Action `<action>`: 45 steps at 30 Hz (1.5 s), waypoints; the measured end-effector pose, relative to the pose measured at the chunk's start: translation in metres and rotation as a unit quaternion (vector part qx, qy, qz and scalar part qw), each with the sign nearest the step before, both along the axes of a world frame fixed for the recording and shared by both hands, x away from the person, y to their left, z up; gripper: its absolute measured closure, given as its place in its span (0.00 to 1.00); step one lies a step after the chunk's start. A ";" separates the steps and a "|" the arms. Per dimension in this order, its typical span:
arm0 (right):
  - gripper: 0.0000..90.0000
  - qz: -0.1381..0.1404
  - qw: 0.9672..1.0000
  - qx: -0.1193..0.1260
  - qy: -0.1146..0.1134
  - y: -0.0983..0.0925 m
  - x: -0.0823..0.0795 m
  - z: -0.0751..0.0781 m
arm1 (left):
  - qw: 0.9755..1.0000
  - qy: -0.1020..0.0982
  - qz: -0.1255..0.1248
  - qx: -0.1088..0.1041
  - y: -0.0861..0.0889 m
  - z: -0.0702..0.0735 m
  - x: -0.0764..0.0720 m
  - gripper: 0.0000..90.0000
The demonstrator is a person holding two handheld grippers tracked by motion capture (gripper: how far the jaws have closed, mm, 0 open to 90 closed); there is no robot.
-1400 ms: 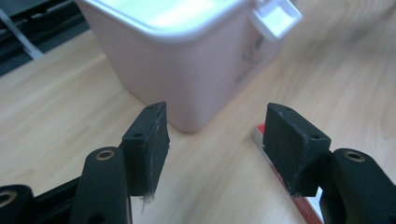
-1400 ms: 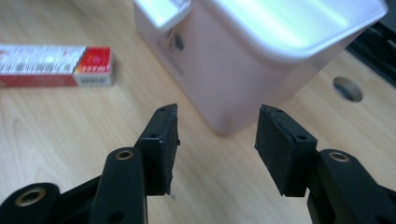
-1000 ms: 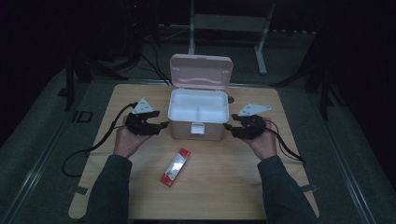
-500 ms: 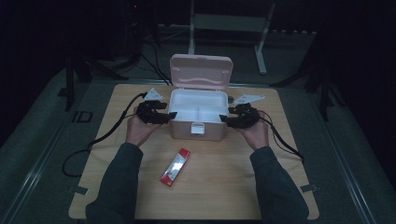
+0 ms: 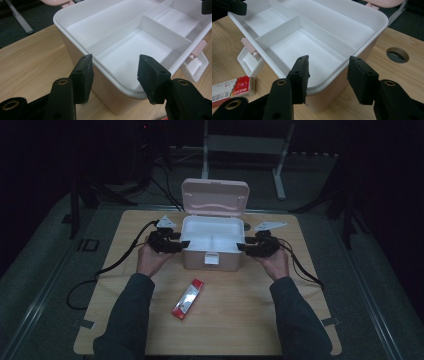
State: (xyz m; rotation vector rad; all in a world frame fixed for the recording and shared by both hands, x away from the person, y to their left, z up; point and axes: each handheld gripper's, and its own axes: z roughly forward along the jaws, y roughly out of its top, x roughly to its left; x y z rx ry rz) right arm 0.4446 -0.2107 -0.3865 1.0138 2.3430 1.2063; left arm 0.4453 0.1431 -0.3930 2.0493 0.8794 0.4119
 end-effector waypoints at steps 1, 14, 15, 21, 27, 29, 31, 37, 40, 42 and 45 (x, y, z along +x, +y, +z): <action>0.58 0.000 1.000 0.000 0.000 0.000 -0.001 0.000 | 1.000 0.000 0.000 -0.001 0.001 0.000 -0.001 0.52; 0.59 0.021 1.000 -0.004 -0.001 0.003 -0.015 0.000 | 1.000 0.012 0.010 0.011 0.005 0.003 -0.027 0.54; 0.59 0.023 1.000 -0.004 -0.001 0.004 -0.016 0.000 | 1.000 0.011 0.009 0.014 0.005 0.003 -0.029 0.54; 0.59 0.031 0.999 -0.008 -0.004 0.005 -0.023 0.000 | 1.000 0.009 0.012 0.022 0.006 0.004 -0.039 0.54; 0.60 0.036 0.999 -0.006 -0.005 0.006 -0.030 -0.001 | 1.000 0.005 0.017 0.025 0.005 0.004 -0.051 0.54; 0.60 0.038 0.999 -0.006 -0.006 0.005 -0.032 -0.001 | 1.000 0.004 0.017 0.025 0.005 0.004 -0.053 0.54; 0.60 0.039 0.999 -0.006 -0.006 0.005 -0.034 -0.001 | 1.000 0.005 0.018 0.023 0.005 0.003 -0.056 0.54; 0.59 0.041 0.999 -0.005 -0.005 0.005 -0.038 -0.001 | 0.999 0.006 0.017 0.027 0.005 0.004 -0.059 0.54; 0.60 0.047 0.999 -0.008 -0.008 0.005 -0.038 0.000 | 0.999 0.006 0.017 0.027 0.005 0.004 -0.059 0.54; 0.58 0.052 0.999 -0.009 -0.012 0.005 -0.037 0.000 | 0.999 -0.005 0.027 0.036 0.005 0.005 -0.060 0.50; 0.54 0.043 0.999 -0.014 -0.017 0.003 -0.036 0.002 | 0.999 -0.014 0.033 0.034 0.007 0.009 -0.066 0.47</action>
